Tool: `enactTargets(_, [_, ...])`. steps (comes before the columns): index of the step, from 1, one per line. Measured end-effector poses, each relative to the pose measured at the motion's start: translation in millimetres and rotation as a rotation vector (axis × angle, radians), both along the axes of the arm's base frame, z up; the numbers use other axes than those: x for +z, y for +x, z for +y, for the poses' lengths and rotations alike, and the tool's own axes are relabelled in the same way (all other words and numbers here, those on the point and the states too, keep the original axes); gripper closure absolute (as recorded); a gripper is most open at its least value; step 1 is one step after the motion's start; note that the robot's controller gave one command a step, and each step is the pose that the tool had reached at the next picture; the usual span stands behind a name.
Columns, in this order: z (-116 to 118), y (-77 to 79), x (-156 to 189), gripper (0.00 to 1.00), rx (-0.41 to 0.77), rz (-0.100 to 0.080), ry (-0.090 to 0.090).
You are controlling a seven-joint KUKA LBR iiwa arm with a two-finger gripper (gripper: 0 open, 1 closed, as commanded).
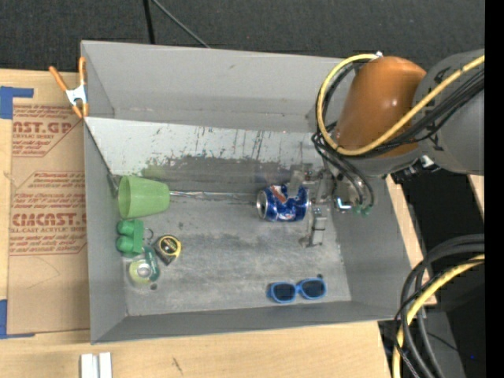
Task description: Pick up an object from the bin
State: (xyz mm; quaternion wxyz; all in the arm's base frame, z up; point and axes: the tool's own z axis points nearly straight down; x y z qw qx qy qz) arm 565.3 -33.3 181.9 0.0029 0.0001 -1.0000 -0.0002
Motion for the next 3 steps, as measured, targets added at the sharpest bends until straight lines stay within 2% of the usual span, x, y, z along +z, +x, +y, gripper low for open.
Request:
enactTargets(1, [-4.1,12.1,-85.0,0.00,-0.165,-0.002,0.000])
enactTargets(2, [-5.0,24.3,-110.9,0.00,-0.122,-0.013,-0.002])
enactTargets(3, [-4.8,26.1,-108.0,1.00,-0.122,-0.020,-0.002])
